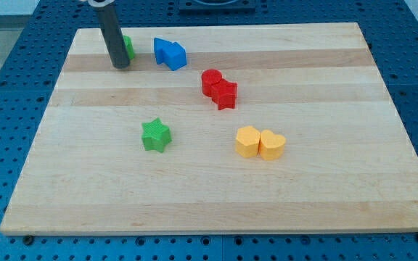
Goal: Push the green circle into the green star
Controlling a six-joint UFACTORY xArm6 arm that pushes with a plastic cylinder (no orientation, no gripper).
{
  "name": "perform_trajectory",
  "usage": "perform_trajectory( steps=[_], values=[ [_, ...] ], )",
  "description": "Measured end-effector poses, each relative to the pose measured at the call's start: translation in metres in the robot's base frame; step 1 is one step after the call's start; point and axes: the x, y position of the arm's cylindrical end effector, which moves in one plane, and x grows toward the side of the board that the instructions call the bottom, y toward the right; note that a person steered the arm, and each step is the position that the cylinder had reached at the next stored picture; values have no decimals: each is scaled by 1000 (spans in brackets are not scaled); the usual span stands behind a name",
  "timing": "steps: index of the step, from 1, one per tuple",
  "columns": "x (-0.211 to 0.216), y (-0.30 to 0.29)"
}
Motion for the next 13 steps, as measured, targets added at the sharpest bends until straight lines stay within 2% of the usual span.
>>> perform_trajectory(
  steps=[1,2,3,4,5,7,8,9,10,13],
  values=[
    [2,-50],
    [-52,-104],
    [-78,-117],
    [-81,-118],
    [-83,-117],
    [-94,-53],
    [-86,-29],
    [-60,-11],
    [-40,-4],
    [-62,-7]
  ],
)
